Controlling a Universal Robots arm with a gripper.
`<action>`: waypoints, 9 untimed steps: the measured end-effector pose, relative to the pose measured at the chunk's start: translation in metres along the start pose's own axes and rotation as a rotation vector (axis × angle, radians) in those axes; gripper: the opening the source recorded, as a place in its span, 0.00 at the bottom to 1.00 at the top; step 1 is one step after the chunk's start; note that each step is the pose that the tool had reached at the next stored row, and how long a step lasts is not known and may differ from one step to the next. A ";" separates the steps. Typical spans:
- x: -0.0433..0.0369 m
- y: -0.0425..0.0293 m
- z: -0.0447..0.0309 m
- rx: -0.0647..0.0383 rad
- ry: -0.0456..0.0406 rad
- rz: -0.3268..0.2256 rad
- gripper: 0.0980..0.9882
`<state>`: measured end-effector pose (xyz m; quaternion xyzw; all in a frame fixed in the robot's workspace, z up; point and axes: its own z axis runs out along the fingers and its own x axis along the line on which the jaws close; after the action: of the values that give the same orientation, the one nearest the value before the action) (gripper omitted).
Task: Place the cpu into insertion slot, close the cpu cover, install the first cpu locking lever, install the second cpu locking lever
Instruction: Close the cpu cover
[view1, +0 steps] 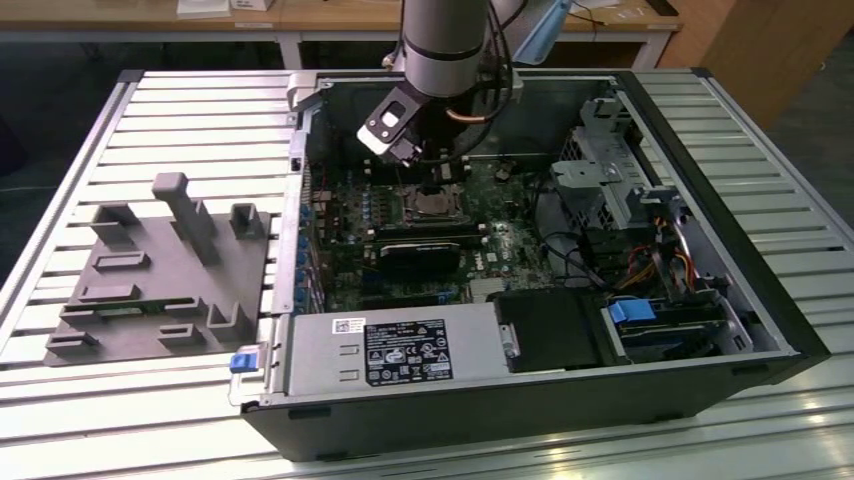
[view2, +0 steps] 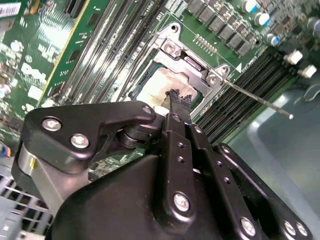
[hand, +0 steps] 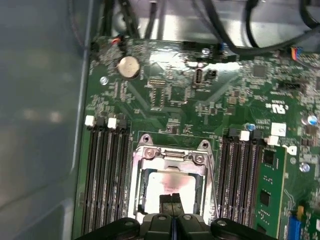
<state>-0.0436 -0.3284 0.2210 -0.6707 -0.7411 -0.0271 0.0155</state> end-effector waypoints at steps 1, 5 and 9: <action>0.0000 0.0000 0.0000 0.001 0.0004 -0.019 0.00; 0.0000 0.0000 0.0002 0.005 0.0017 -0.090 0.00; 0.0000 0.0000 0.0004 0.010 0.0031 -0.163 0.00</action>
<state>-0.0436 -0.3284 0.2206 -0.6080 -0.7934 -0.0257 0.0177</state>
